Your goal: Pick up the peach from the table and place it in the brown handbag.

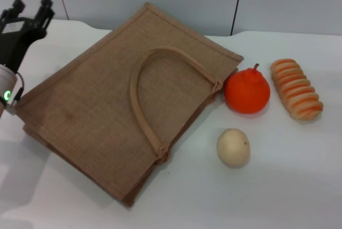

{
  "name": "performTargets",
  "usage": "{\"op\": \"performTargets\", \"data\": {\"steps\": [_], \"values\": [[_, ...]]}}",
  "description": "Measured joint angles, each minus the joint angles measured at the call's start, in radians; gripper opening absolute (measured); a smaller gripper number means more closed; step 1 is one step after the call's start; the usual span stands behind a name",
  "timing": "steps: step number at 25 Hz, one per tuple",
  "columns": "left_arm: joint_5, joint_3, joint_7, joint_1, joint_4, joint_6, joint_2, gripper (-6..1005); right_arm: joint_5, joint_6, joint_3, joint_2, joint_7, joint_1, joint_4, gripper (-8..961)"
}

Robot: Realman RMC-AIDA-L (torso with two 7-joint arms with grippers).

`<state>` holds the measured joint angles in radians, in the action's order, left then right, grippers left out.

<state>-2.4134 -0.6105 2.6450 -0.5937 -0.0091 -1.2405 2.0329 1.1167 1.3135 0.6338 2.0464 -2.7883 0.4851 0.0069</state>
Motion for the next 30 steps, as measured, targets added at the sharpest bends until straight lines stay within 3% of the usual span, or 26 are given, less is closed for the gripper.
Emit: {"op": "performTargets", "data": {"steps": [5, 30], "values": [[-0.051, 0.0, -0.001, 0.015, -0.004, 0.001, -0.001, 709, 0.045, -0.023, 0.003, 0.0, -0.001, -0.001, -0.001, 882], [-0.055, 0.0, -0.026, 0.019, -0.006, -0.016, -0.002, 709, 0.049, -0.033, -0.008, -0.002, 0.001, 0.0, -0.001, 882]]}}
